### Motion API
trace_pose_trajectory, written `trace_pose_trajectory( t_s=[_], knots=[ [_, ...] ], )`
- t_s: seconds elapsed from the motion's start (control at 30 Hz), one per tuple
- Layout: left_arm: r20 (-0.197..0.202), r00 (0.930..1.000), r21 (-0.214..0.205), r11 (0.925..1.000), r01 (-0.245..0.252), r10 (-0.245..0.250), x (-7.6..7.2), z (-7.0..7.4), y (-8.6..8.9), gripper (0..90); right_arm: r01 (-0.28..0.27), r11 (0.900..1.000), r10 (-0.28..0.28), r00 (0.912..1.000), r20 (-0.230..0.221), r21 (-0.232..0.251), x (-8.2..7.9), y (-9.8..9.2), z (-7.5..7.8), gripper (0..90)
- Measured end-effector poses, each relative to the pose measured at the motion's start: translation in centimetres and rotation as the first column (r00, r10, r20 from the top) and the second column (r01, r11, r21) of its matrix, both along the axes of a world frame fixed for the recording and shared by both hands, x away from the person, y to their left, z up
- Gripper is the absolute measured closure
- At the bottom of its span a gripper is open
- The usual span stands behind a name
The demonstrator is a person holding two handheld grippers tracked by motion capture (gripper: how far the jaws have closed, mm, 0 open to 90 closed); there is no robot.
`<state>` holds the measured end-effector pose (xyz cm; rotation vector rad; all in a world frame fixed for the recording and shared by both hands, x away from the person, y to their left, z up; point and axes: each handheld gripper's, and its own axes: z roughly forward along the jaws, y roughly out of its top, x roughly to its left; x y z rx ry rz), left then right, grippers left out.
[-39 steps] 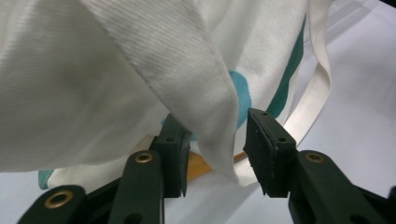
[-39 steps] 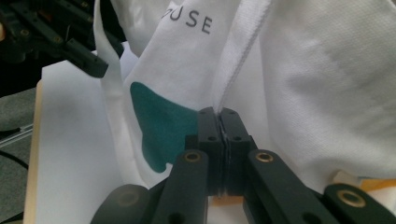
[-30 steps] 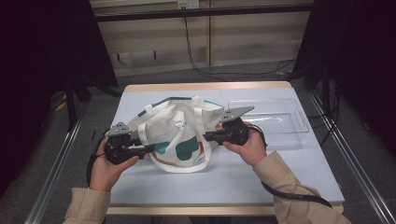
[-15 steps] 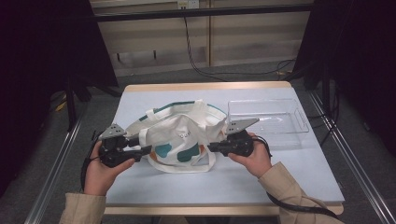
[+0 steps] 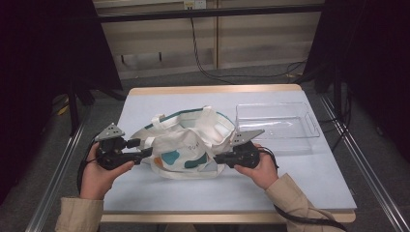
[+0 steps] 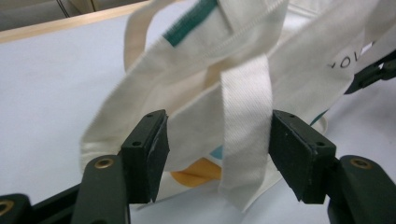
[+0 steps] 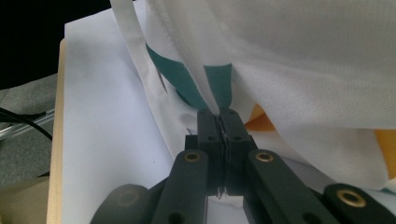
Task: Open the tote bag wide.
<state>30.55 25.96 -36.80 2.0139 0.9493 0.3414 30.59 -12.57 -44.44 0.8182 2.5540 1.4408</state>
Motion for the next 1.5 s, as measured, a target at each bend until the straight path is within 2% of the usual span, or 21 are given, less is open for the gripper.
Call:
trace_pose_trajectory(
  t_s=[0.2,0.4,0.43,0.47,0.53,0.67,0.7,0.9,0.97,1.0,1.03,1.07,1.1,1.17,1.33,1.5],
  knots=[
    [0.008,0.9999,0.02,0.9997,0.013,-0.013,0.0,0.5,-0.1,38.2,-0.012,0.9999,0.012,0.9999,-0.005,0.002,-0.4,0.2,-0.6,88.9],
    [0.028,0.9988,0.014,0.9992,0.039,-0.039,0.1,1.3,-1.2,39.6,-0.007,0.9999,0.007,0.9999,-0.013,0.008,-0.7,-0.2,-0.9,88.8],
    [0.036,0.9984,0.013,0.999,0.042,-0.043,0.1,1.4,-1.3,40.5,-0.009,1.0,0.009,0.9999,-0.008,0.002,-0.8,-0.3,-1.0,88.8],
    [0.035,0.9981,-0.002,0.9987,0.051,-0.051,0.1,1.6,-1.6,45.6,-0.008,1.0,0.008,0.9999,-0.013,0.001,-0.9,-0.5,-0.9,88.8],
    [0.031,0.9971,-0.008,0.9975,0.07,-0.07,0.4,1.8,-2.2,45.9,-0.013,0.9999,0.013,0.9999,-0.01,-0.001,-1.0,-0.6,-0.9,88.8],
    [0.001,0.9946,0.003,0.9946,0.104,-0.104,0.8,1.4,-3.7,56.9,-0.003,1.0,0.003,1.0,-0.005,-0.002,-1.2,-1.1,-0.7,88.4],
    [-0.002,0.9935,0.01,0.9935,0.114,-0.114,0.9,1.3,-4.0,57.2,-0.001,1.0,0.001,1.0,-0.001,-0.004,-1.3,-1.2,-0.6,87.8],
    [-0.004,0.9914,0.025,0.9911,0.131,-0.131,1.2,0.8,-4.9,61.2,0.048,0.9988,-0.048,0.9988,0.006,-0.012,-1.4,-2.5,0.2,68.2],
    [-0.001,0.9918,0.024,0.9915,0.128,-0.128,1.3,0.8,-5.0,61.1,0.075,0.997,-0.075,0.997,0.018,-0.019,-1.4,-3.0,0.6,58.4],
    [-0.006,0.9915,0.02,0.9913,0.13,-0.13,1.4,0.7,-5.1,61.1,0.072,0.9972,-0.072,0.9971,0.024,-0.021,-1.4,-3.2,0.8,56.6],
    [-0.009,0.9917,0.022,0.9915,0.129,-0.128,1.4,0.6,-5.1,61.2,0.08,0.9964,-0.078,0.9959,0.045,-0.028,-1.5,-3.5,1.3,47.0],
    [-0.009,0.9916,0.027,0.9913,0.129,-0.129,1.5,0.6,-5.1,61.2,0.08,0.9964,-0.078,0.9959,0.045,-0.028,-1.5,-3.5,1.3,47.0],
    [-0.01,0.9914,0.03,0.9909,0.131,-0.131,1.5,0.6,-5.2,61.6,0.097,0.9949,-0.096,0.9936,0.061,-0.027,-1.5,-3.7,1.9,43.2],
    [-0.008,0.991,0.033,0.9904,0.134,-0.134,1.6,0.5,-5.3,61.6,0.106,0.9942,-0.105,0.9925,0.063,-0.018,-1.6,-3.8,2.4,33.6],
    [-0.012,0.9901,0.027,0.9898,0.14,-0.14,1.8,0.4,-5.8,62.1,0.12,0.9927,-0.119,0.9894,0.084,-0.01,-1.7,-3.9,3.4,27.1],
    [-0.011,0.9913,0.031,0.9909,0.131,-0.131,1.9,0.3,-6.0,62.1,0.106,0.9944,-0.105,0.9874,0.119,-0.003,-1.9,-3.7,4.8,21.5]
  ],
)
